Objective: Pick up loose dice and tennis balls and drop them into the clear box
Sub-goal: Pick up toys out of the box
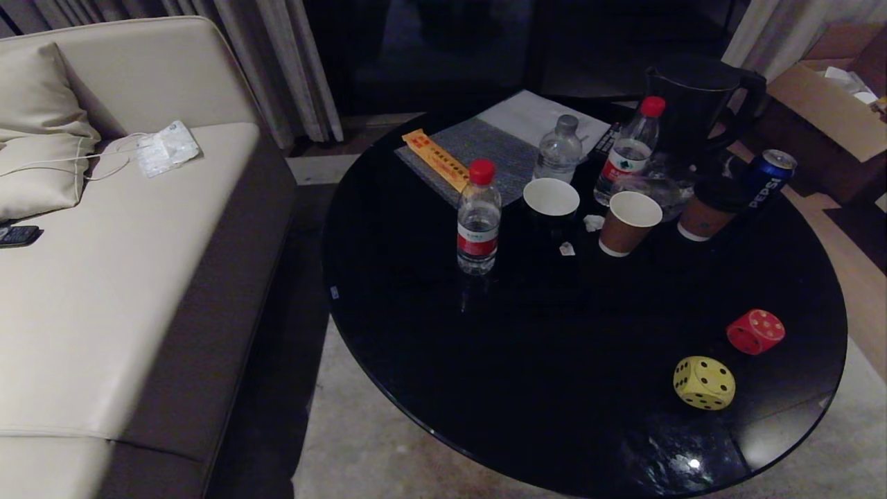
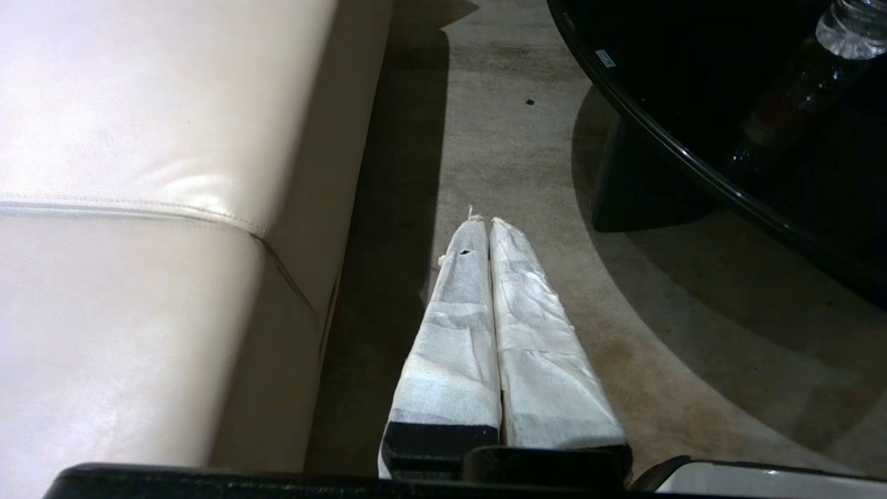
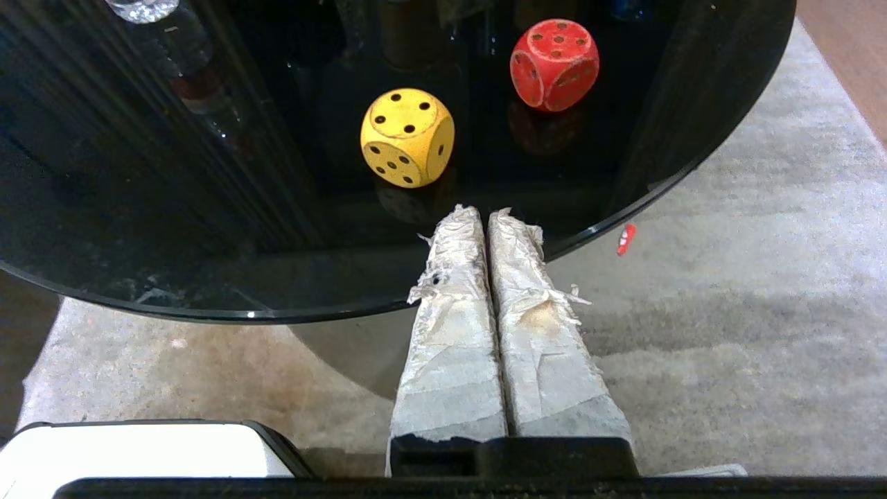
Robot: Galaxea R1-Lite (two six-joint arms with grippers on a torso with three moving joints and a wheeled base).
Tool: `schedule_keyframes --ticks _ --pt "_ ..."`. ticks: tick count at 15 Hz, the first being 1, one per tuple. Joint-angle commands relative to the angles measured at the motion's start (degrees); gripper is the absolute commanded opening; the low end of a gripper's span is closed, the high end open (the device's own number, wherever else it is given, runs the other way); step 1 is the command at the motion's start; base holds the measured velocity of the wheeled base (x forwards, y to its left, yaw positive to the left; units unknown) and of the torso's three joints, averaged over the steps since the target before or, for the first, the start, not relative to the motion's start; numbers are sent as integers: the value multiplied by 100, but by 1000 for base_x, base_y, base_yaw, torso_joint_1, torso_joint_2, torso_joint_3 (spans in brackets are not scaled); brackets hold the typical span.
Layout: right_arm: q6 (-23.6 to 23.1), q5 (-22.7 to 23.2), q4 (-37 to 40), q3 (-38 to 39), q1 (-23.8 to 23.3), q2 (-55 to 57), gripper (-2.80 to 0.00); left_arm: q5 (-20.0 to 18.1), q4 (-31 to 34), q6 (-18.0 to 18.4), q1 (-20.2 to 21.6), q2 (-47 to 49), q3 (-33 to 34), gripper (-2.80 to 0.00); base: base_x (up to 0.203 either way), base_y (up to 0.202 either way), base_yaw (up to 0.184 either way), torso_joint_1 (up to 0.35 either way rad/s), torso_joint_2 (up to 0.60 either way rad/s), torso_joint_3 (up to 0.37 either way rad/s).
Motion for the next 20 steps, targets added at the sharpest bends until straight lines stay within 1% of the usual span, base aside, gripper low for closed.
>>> schedule_keyframes --ticks 1,2,3,4,6,8,10,11,13,15,17,18,19,20 --pt "2 -26 54 6 -33 7 -280 10 0 -32 1 6 9 -280 0 0 0 -2 2 -32" --pt "-2 -34 184 -132 -40 11 -280 10 0 -32 1 6 9 -280 0 0 0 0 0 0" --pt "-10 -33 477 -482 -41 82 -280 10 0 -32 1 6 9 -280 0 0 0 0 0 0" --pt "-12 -25 916 -1011 -41 288 -280 10 0 -32 1 6 9 -280 0 0 0 0 0 0" --pt "-5 12 1737 -1882 -39 1202 -280 10 0 -32 1 6 9 -280 0 0 0 0 0 0" --pt "4 35 2043 -2405 -43 2271 -280 10 0 -32 1 6 9 -280 0 0 0 0 0 0" --pt "82 48 2192 -2744 -45 3273 -280 10 0 -32 1 6 9 -280 0 0 0 0 0 0" --pt "183 56 2233 -2832 -36 3802 -280 10 0 -32 1 6 9 -280 0 0 0 0 0 0" --pt "493 62 2233 -2971 154 4816 -280 10 0 -40 1 6 9 -280 0 0 0 0 0 0" --pt "768 61 2038 -3047 401 5612 -280 10 0 -32 1 6 9 -280 0 0 0 0 0 0" --pt "895 84 1866 -3141 520 6303 -280 10 0 -39 1 6 9 -280 0 0 0 0 0 0" --pt "951 230 1661 -3238 552 6586 -280 10 0 -41 1 6 9 -280 0 0 0 0 0 0" --pt "1078 466 1436 -3441 574 6819 0 10 0 -39 1 6 9 -280 0 0 0 0 0 0" --pt "1248 603 1325 -3635 601 6971 0 10 0 -40 1 6 9 -280 0 0 0 0 0 0"
